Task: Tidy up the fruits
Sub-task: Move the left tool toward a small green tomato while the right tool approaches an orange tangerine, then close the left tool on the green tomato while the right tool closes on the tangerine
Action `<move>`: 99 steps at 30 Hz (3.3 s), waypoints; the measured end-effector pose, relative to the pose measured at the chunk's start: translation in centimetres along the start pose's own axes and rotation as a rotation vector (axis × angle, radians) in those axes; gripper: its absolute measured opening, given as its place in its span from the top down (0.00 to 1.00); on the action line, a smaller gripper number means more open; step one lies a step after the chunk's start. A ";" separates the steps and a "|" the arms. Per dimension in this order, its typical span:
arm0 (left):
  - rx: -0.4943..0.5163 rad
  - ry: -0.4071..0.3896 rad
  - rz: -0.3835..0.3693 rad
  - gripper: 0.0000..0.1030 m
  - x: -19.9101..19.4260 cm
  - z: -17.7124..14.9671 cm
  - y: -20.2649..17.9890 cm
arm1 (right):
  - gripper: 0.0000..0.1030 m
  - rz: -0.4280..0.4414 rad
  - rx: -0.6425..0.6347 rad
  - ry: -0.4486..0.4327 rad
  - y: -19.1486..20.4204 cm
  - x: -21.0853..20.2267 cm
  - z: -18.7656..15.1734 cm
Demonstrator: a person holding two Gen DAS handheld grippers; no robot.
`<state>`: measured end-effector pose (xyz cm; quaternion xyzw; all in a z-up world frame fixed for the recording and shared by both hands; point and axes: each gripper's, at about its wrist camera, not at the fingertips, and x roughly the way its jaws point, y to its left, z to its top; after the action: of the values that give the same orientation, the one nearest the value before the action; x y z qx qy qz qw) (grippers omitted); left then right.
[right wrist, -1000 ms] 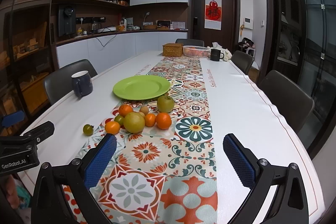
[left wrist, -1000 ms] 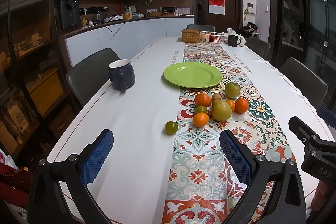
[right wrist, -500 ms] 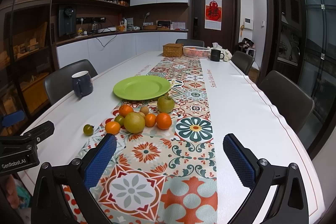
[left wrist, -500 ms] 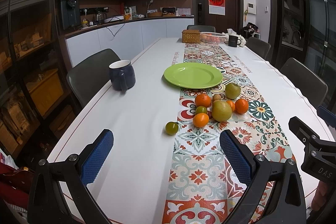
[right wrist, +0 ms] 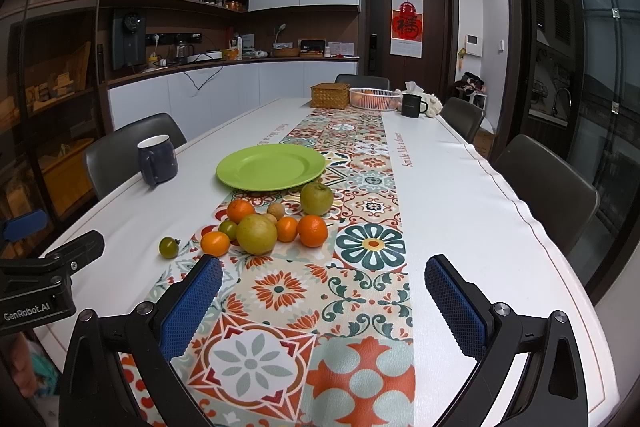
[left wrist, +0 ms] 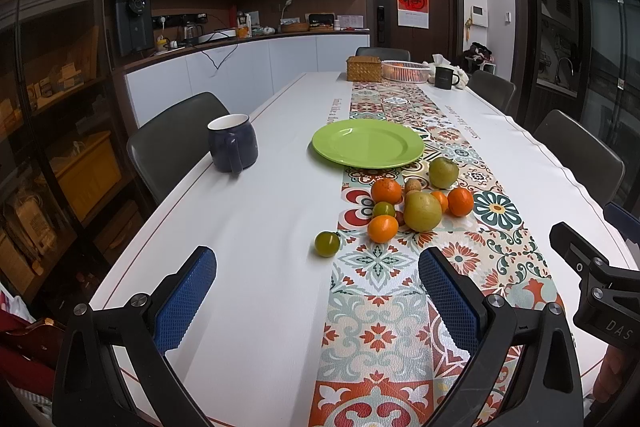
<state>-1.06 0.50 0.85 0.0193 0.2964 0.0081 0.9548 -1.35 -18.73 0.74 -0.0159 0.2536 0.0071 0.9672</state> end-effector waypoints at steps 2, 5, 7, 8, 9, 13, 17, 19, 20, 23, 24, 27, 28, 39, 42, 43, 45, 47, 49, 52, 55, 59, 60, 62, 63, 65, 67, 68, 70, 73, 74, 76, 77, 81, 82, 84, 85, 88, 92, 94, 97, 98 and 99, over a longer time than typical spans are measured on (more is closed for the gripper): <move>0.000 -0.001 0.001 0.00 0.0 0.0 -0.1 | 0.01 -0.001 0.000 0.001 0.2 -0.3 0.6; 0.000 -0.001 0.001 0.00 0.0 -0.1 -0.1 | 0.01 0.000 -0.001 0.001 0.2 -0.1 0.6; 0.001 -0.001 0.001 0.00 0.0 0.0 0.0 | 0.01 0.003 -0.003 0.003 0.4 -0.2 0.9; 0.000 -0.002 0.000 0.00 0.0 0.0 0.0 | 0.01 0.006 -0.005 0.004 0.6 -0.4 1.0; 0.000 -0.003 -0.002 0.00 0.0 0.0 0.1 | 0.01 0.011 -0.009 0.004 0.7 -0.5 1.2; 0.009 -0.007 -0.004 0.00 0.1 0.1 0.2 | 0.01 0.055 -0.043 0.010 1.3 0.1 0.8; 0.030 -0.017 0.002 0.01 0.6 0.2 0.6 | 0.01 0.118 -0.086 0.036 2.4 1.3 0.7; 0.042 -0.018 -0.002 0.05 1.1 0.1 0.8 | 0.03 0.155 -0.109 0.045 3.1 2.1 0.8; 0.046 -0.017 -0.006 0.06 1.5 0.1 0.9 | 0.05 0.166 -0.118 0.045 3.3 2.4 0.8; 0.047 -0.003 -0.027 0.13 2.6 0.1 1.4 | 0.13 0.203 -0.149 0.050 4.3 3.5 1.0; 0.053 0.002 -0.035 0.15 3.1 0.2 1.6 | 0.16 0.222 -0.161 0.060 4.7 4.2 1.1; 0.082 0.004 -0.049 0.22 4.2 0.2 1.7 | 0.19 0.252 -0.168 0.072 5.4 5.6 1.3; 0.093 0.005 -0.051 0.23 4.5 0.2 1.7 | 0.21 0.260 -0.172 0.074 5.7 6.1 1.4; 0.176 0.097 -0.144 0.37 9.3 -0.1 2.2 | 0.42 0.363 -0.277 0.181 9.5 11.3 0.8; 0.190 0.130 -0.165 0.40 10.7 -0.2 2.1 | 0.49 0.392 -0.289 0.223 10.1 12.5 0.4; 0.197 0.141 -0.173 0.41 11.2 -0.2 2.0 | 0.51 0.400 -0.286 0.239 10.2 13.0 0.3; 0.206 0.155 -0.184 0.42 11.9 -0.2 1.9 | 0.53 0.416 -0.282 0.270 10.3 14.0 0.1; 0.215 0.169 -0.200 0.44 12.5 -0.2 1.7 | 0.53 0.418 -0.280 0.286 10.3 14.7 0.0; 0.222 0.181 -0.211 0.44 13.1 -0.2 1.6 | 0.53 0.422 -0.278 0.295 10.4 15.2 0.0; 0.223 0.199 -0.218 0.49 14.0 -0.2 1.5 | 0.53 0.423 -0.277 0.306 10.4 16.0 0.2; 0.205 0.219 -0.233 0.52 14.9 -0.2 1.7 | 0.53 0.422 -0.273 0.312 10.5 16.7 0.3; 0.193 0.242 -0.252 0.60 15.7 -0.1 1.8 | 0.54 0.432 -0.272 0.316 10.6 17.3 0.4; 0.189 0.245 -0.260 0.63 15.8 -0.1 1.8 | 0.54 0.432 -0.275 0.313 10.7 17.3 0.5; 0.184 0.253 -0.261 0.65 16.1 -0.1 1.7 | 0.54 0.438 -0.277 0.309 10.8 17.5 0.6; 0.181 0.256 -0.262 0.67 16.2 -0.1 1.7 | 0.54 0.440 -0.277 0.307 10.9 17.5 0.7; 0.172 0.265 -0.268 0.70 16.4 -0.1 1.8 | 0.54 0.444 -0.276 0.305 10.9 17.6 0.8; 0.160 0.269 -0.267 0.72 16.5 -0.2 1.8 | 0.54 0.443 -0.280 0.302 11.1 17.7 0.9; 0.156 0.270 -0.266 0.72 16.5 -0.1 1.9 | 0.55 0.442 -0.281 0.300 11.2 17.8 1.0; 0.146 0.273 -0.267 0.72 16.6 -0.1 2.1 | 0.56 0.440 -0.280 0.298 11.3 17.8 1.0; 0.137 0.279 -0.264 0.72 16.7 -0.1 2.2 | 0.57 0.431 -0.294 0.298 11.5 17.9 1.0; 0.133 0.280 -0.259 0.72 16.8 0.0 2.1 | 0.58 0.419 -0.307 0.301 11.7 18.0 0.9; 0.121 0.282 -0.257 0.73 16.9 0.0 2.2 | 0.61 0.406 -0.323 0.302 11.8 18.2 0.8; 0.114 0.283 -0.256 0.73 16.8 0.0 2.2 | 0.61 0.407 -0.321 0.305 11.8 18.2 0.8; 0.094 0.277 -0.248 0.73 16.5 0.3 2.1 | 0.62 0.424 -0.299 0.315 11.4 18.1 0.8; 0.089 0.273 -0.248 0.73 16.2 0.4 2.2 | 0.62 0.429 -0.291 0.318 11.3 18.1 0.9; 0.082 0.266 -0.246 0.73 15.8 0.6 2.2 | 0.62 0.436 -0.274 0.314 11.0 17.7 1.1; 0.079 0.261 -0.243 0.73 15.4 0.8 2.2 | 0.62 0.436 -0.269 0.306 10.9 17.4 1.3; 0.070 0.249 -0.238 0.73 14.6 1.2 2.0 | 0.62 0.435 -0.256 0.283 10.6 16.5 1.9; 0.057 0.228 -0.231 0.73 13.4 2.1 1.9 | 0.62 0.436 -0.231 0.257 10.0 15.4 2.7; 0.058 0.213 -0.225 0.73 12.9 2.7 1.7 | 0.62 0.435 -0.217 0.243 9.6 14.9 3.2; 0.057 0.191 -0.222 0.73 12.3 3.8 1.4 | 0.62 0.423 -0.196 0.219 8.8 14.2 4.0; 0.056 0.184 -0.224 0.73 12.1 4.1 1.3 | 0.62 0.422 -0.190 0.215 8.6 14.2 4.3; 0.057 0.175 -0.224 0.73 12.0 4.5 1.1 | 0.62 0.420 -0.180 0.211 8.2 14.1 4.6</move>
<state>11.40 1.77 -2.16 0.0127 0.3791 -0.1053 0.9193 13.04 -10.25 -2.39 -0.0497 0.3493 0.2287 0.9073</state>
